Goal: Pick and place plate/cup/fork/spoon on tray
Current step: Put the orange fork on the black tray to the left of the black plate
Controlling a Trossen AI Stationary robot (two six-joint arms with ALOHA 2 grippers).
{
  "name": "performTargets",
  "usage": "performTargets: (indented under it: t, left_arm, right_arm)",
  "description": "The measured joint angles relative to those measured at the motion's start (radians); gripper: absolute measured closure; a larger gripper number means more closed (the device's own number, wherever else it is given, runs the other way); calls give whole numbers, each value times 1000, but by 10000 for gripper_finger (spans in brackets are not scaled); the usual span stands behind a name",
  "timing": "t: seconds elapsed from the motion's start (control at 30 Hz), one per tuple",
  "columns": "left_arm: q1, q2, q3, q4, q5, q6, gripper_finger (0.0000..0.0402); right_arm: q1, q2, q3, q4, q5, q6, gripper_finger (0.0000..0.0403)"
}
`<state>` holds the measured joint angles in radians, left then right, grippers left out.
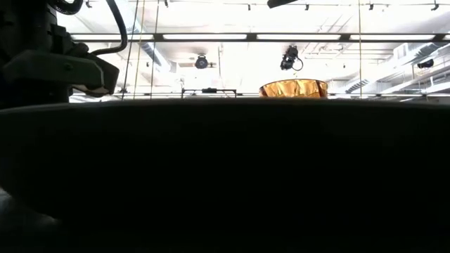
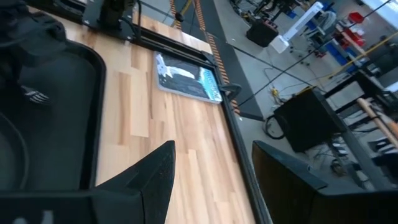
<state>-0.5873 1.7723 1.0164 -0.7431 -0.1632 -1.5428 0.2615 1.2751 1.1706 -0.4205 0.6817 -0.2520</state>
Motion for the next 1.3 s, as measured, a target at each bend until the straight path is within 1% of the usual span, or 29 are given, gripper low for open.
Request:
performTargets:
  t: [0.07, 0.13, 0.3, 0.37, 0.47, 0.57, 0.73, 0.83, 0.93, 1.03, 1.1, 1.3]
  left_arm:
    - [0, 1, 11, -30, 7, -18, 389]
    - [0, 4, 35, -99, 16, -30, 389]
    - [-2, 4, 126, -238, 2, -97, 389]
    - [-2, 3, 151, -265, -2, -134, 388]
    - [-2, 3, 176, -249, -16, -213, 388]
    - [-16, 3, 175, -229, -33, -314, 387]
    - [-63, 3, 172, -178, -62, -490, 387]
    - [-93, 18, 172, -138, -66, -607, 386]
    - [-115, 54, 172, -90, -66, -681, 386]
    - [-131, 104, 171, -57, -67, -724, 386]
    - [-136, 133, 174, -39, -73, -727, 386]
    - [-136, 150, 183, -42, -89, -732, 386]
  right_arm:
    - [0, 0, 0, 0, -13, 12, 184]
    - [0, 0, 0, 0, -27, 15, 184]
    - [8, 0, 0, -2, -31, 16, 184]
    - [15, 0, 0, -2, -31, 15, 184]
    - [19, 0, 0, -2, -31, 12, 184]
    - [18, 0, 0, -2, -30, -7, 184]
    - [18, 0, 0, -1, -31, -61, 184]
    - [18, 0, 0, 0, -31, -97, 184]
    - [18, -1, 0, 0, -31, -121, 184]
    - [18, -8, 0, 1, -30, -122, 184]
    - [18, -14, 0, 1, -33, -124, 184]
    - [18, -51, 0, 2, -79, -126, 184]
